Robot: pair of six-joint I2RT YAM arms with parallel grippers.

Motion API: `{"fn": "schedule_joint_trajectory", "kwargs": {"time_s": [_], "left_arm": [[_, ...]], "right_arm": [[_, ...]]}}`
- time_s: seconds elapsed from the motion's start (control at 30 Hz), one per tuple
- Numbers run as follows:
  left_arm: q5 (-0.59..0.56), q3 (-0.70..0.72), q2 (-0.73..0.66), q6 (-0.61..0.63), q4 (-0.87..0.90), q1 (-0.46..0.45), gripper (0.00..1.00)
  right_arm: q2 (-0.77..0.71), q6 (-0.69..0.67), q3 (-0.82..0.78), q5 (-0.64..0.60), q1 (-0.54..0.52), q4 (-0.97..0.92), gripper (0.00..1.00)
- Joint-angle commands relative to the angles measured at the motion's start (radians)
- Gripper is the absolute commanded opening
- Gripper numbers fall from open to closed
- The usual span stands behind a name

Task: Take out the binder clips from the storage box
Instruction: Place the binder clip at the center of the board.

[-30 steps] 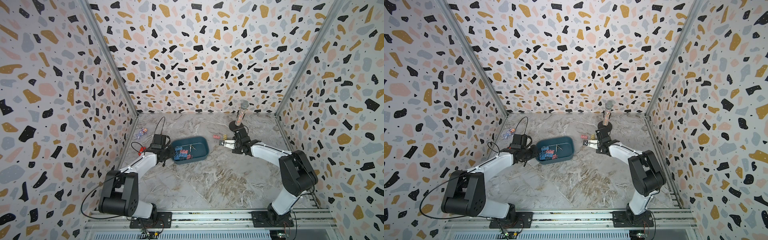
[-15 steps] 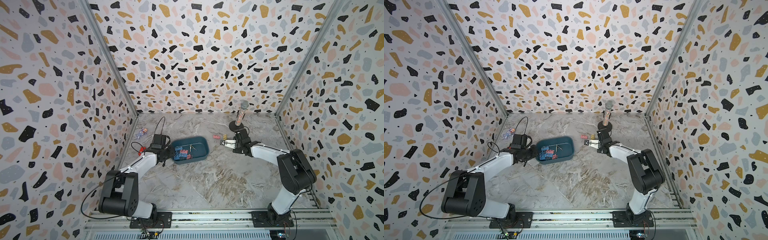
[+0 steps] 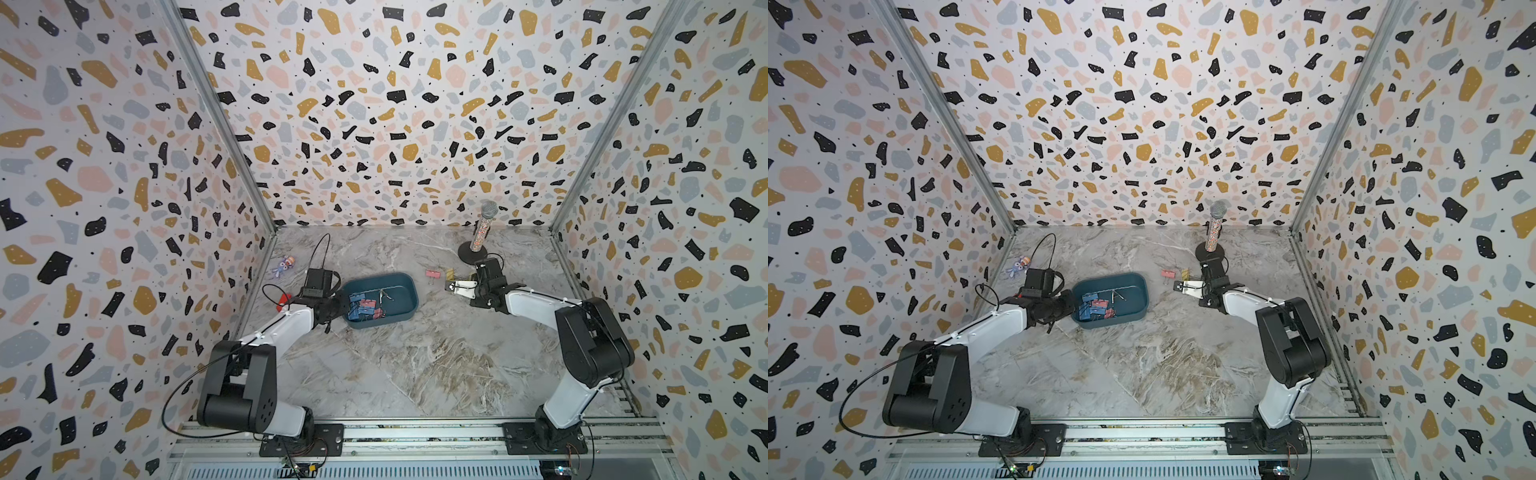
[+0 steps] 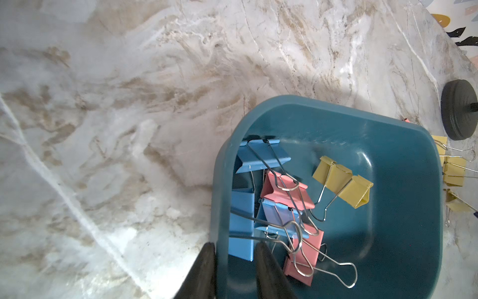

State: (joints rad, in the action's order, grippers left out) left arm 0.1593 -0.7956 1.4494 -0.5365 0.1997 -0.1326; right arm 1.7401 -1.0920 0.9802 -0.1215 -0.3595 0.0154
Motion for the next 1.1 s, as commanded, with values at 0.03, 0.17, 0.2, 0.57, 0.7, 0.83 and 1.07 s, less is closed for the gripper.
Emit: {"fn": "schedule_joint_trajectory", "kwargs": {"time_s": [0.03,0.17,0.2,0.57,0.7,0.83,1.07], "left_arm": [[0.007,0.0,0.004,0.009,-0.033,0.004,0.3],[0.006,0.002,0.004,0.009,-0.035,0.004,0.3],[0.007,0.002,0.005,0.009,-0.034,0.004,0.3],[0.006,0.001,0.004,0.01,-0.035,0.004,0.3],[0.005,0.001,0.005,0.009,-0.034,0.004,0.3],[0.005,0.001,0.004,0.01,-0.034,0.004,0.3],[0.005,0.001,0.004,0.01,-0.035,0.004,0.3]], "right_arm": [[-0.011,-0.023,-0.015,0.034,0.012,0.008,0.0],[-0.011,-0.038,-0.02,0.028,0.012,0.014,0.0],[-0.013,-0.043,-0.02,0.026,0.012,0.013,0.0],[-0.002,-0.063,-0.03,0.013,0.014,0.02,0.0],[-0.002,-0.066,-0.029,0.014,0.014,0.018,0.0],[0.002,-0.066,-0.029,0.017,0.014,0.014,0.0],[0.005,-0.06,-0.029,0.024,0.013,0.002,0.07]]}}
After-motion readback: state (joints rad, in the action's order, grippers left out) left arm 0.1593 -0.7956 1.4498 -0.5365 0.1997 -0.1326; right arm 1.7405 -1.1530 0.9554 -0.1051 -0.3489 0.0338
